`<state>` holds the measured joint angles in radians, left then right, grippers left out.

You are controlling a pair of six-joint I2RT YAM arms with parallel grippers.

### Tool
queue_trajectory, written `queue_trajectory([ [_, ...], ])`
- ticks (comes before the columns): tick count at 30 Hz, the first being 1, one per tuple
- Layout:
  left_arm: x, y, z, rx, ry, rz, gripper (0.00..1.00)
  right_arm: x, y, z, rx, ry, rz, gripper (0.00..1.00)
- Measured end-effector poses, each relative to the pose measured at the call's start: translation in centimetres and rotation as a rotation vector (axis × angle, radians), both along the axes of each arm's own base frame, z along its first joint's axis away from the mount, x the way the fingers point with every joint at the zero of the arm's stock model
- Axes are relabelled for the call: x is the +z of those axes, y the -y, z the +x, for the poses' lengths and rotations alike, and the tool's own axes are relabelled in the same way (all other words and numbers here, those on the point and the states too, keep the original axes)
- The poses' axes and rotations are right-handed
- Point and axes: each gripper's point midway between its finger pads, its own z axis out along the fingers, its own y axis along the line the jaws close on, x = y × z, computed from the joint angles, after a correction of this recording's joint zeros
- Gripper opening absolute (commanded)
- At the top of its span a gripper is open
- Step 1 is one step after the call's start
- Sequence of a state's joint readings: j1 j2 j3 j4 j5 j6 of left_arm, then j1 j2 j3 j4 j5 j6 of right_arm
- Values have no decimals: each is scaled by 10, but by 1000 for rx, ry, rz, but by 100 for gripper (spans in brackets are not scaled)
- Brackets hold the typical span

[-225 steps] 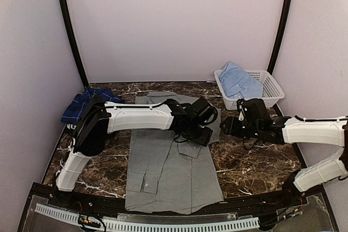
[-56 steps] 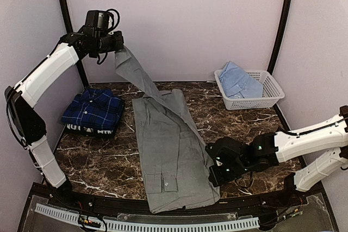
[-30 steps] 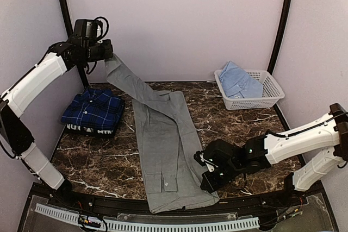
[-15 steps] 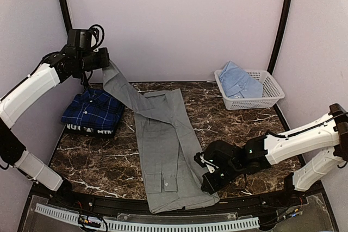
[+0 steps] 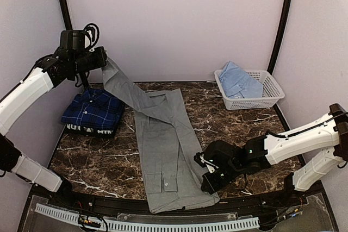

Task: Fold and stack the long sleeve shirts
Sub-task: Fold the 1/3-folded shirt at the center of the board.

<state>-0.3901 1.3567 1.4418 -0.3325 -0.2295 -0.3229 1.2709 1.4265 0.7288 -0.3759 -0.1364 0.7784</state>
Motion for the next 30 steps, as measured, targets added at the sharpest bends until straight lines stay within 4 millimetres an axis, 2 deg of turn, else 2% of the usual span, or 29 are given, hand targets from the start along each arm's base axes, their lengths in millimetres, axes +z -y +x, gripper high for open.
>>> queue_trajectory([
  [9, -3, 2, -10, -19, 2, -10, 0, 0, -1, -1, 7, -3, 5, 0],
  [14, 7, 3, -20, -37, 34, -28, 0, 0, -1, -1, 8, -4, 8, 0],
  [22, 23, 15, -40, -103, 97, -63, 0, 1, -2, -3, 12, -11, 13, 0],
  [30, 15, 23, -47, -129, 88, -61, 0, 1, -3, -3, 17, -11, 17, 2],
])
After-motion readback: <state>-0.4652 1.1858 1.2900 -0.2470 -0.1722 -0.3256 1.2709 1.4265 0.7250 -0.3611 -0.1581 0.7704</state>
